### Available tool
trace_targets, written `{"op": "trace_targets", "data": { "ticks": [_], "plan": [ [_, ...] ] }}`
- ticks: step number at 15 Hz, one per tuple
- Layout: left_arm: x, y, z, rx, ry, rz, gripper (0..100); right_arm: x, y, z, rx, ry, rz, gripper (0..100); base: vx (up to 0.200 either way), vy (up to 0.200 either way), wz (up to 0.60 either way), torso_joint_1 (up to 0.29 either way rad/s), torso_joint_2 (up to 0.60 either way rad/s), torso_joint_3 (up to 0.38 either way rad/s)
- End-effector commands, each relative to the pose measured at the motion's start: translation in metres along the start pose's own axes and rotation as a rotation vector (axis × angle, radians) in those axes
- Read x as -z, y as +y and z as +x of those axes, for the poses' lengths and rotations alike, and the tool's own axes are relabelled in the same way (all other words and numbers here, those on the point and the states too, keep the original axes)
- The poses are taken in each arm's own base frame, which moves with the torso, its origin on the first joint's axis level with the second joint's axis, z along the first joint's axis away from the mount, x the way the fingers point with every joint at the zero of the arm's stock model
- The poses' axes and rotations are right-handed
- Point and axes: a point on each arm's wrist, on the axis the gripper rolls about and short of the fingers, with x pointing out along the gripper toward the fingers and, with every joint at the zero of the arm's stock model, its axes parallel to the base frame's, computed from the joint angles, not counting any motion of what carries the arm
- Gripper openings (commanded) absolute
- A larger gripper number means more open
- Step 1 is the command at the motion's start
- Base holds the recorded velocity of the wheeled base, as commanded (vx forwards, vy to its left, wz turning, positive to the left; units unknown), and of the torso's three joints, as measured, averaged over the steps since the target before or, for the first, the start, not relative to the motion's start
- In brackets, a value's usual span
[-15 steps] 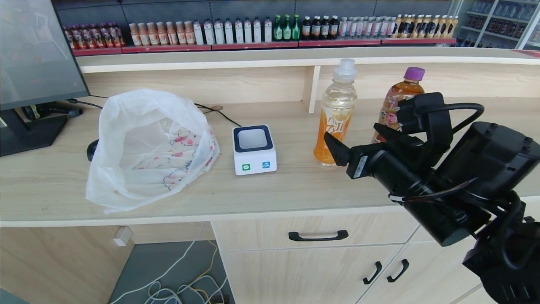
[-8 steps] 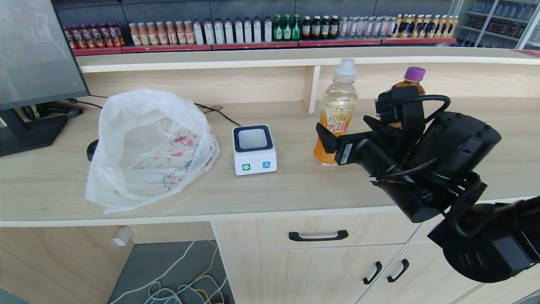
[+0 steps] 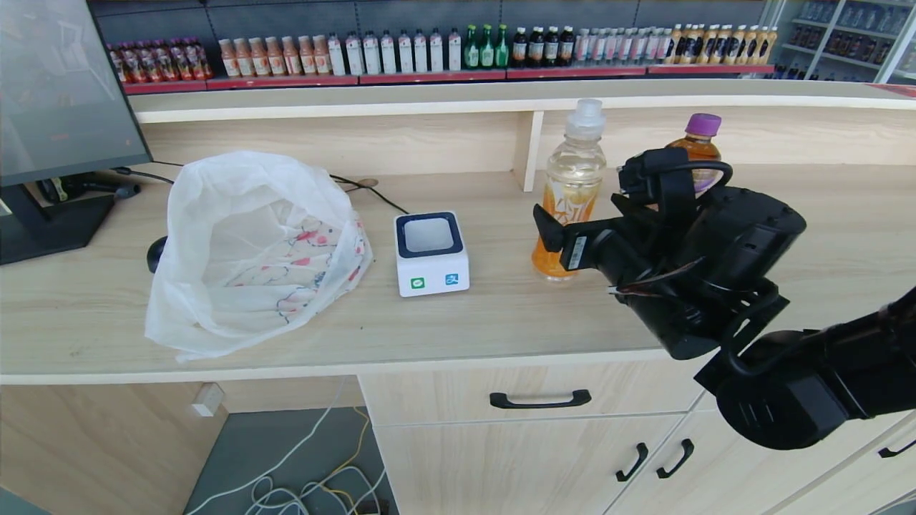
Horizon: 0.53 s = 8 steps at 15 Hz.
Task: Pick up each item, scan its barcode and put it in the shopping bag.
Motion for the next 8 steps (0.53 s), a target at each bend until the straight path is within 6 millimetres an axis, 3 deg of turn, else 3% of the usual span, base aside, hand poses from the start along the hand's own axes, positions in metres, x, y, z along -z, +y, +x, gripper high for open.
{"op": "trace_targets", "data": {
  "ticks": [1,8],
  "plan": [
    [0.000,0.000,0.000,-0.001,-0.001,0.000,100,0.005,-0.002,0.005,0.011,0.008,-0.005,100,0.000,0.000,0.00,0.000,0.00,0.000],
    [0.000,0.000,0.000,0.001,-0.001,0.000,100,0.015,-0.006,0.031,0.048,-0.011,-0.007,100,0.000,0.000,0.00,0.000,0.00,0.000]
  ]
}}
